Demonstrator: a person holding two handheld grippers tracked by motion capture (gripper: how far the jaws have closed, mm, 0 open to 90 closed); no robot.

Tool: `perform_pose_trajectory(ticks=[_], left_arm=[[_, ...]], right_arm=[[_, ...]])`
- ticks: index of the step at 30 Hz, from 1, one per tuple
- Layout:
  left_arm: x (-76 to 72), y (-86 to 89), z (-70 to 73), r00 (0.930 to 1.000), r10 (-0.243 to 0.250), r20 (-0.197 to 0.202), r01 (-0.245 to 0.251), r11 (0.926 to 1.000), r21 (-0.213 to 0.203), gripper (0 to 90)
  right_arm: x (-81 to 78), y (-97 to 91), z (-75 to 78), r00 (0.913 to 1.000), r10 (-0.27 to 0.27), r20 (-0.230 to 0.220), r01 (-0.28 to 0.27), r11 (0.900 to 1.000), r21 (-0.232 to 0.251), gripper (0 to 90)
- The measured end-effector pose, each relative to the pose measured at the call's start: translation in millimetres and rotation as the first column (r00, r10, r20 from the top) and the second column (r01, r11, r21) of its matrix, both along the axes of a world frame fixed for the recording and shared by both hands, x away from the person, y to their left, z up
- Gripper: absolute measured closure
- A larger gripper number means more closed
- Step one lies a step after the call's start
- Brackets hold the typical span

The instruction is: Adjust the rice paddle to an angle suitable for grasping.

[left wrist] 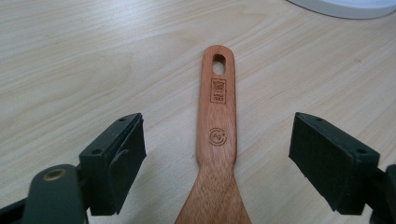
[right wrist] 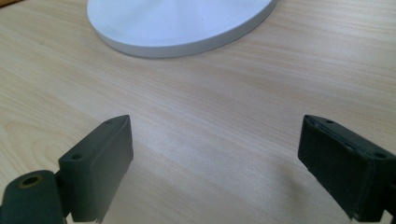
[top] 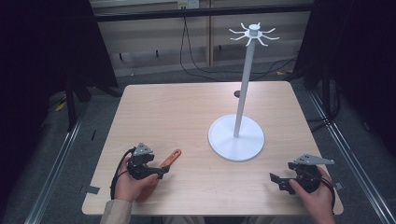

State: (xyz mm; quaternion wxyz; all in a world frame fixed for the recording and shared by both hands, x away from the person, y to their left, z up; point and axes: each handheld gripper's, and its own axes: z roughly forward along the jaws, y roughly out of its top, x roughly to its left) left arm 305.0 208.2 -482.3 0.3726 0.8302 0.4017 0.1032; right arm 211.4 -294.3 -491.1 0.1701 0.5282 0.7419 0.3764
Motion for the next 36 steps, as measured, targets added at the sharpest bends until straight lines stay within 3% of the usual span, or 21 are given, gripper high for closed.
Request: perform_pose_trajectory(ticks=[5, 12, 13, 18, 21, 23, 27, 28, 31, 34, 36], left_arm=[[0.5, -0.7, 0.0, 1.0000, 0.000, -0.008, 0.000, 1.0000, 0.010, 18.6], [4.3, -0.5, 3.9, 0.9994, -0.001, -0.035, 0.003, 0.9980, 0.064, 22.7], [4.8, -2.1, 4.1, 0.9995, 0.006, -0.031, -0.005, 0.9985, 0.055, 22.7], [6.8, -3.2, 6.4, 0.9992, 0.001, -0.039, 0.003, 0.9944, 0.106, 25.4], [7.8, -8.3, 4.4, 0.9981, -0.013, -0.061, 0.019, 0.9941, 0.107, 26.9], [10.3, -12.1, 4.8, 0.9965, -0.042, -0.072, 0.051, 0.9900, 0.131, 27.5], [17.9, -18.7, 5.1, 0.9949, -0.045, -0.090, 0.060, 0.9844, 0.166, 32.7], [23.1, -21.6, 5.5, 0.9926, -0.059, -0.106, 0.079, 0.9784, 0.191, 34.3], [27.1, -26.4, 5.6, 0.9900, -0.066, -0.125, 0.091, 0.9757, 0.200, 36.0], [34.9, -35.2, 6.6, 0.9872, -0.075, -0.141, 0.107, 0.9649, 0.240, 39.2], [36.1, -37.4, 6.7, 0.9853, -0.075, -0.154, 0.110, 0.9651, 0.237, 40.7]], right_arm=[[-0.2, 0.5, 1.0, 1.0000, -0.003, -0.001, 0.003, 1.0000, -0.001, 10.0], [-1.3, -0.4, 2.2, 1.0000, -0.001, -0.003, 0.001, 0.9999, 0.012, 9.8], [-1.3, -0.4, 2.2, 1.0000, -0.001, -0.003, 0.001, 0.9999, 0.012, 9.8], [-3.6, -2.7, 3.9, 1.0000, -0.006, 0.004, 0.006, 0.9998, 0.017, 9.8], [-4.1, -3.2, 4.0, 1.0000, -0.009, 0.002, 0.009, 0.9998, 0.019, 9.8], [-3.9, -3.4, 3.7, 1.0000, -0.009, -0.001, 0.009, 0.9998, 0.019, 9.8], [-4.2, -2.7, 4.0, 0.9999, -0.012, -0.001, 0.012, 0.9997, 0.023, 9.8], [-4.2, -2.1, 4.2, 1.0000, -0.009, 0.001, 0.009, 0.9997, 0.025, 9.7], [-3.9, -2.3, 4.1, 1.0000, -0.007, 0.001, 0.007, 0.9997, 0.025, 9.7], [-4.0, -3.5, 4.0, 1.0000, -0.009, -0.001, 0.009, 0.9996, 0.025, 9.8], [-4.1, -3.5, 4.0, 0.9999, -0.011, 0.000, 0.011, 0.9996, 0.027, 9.8]])
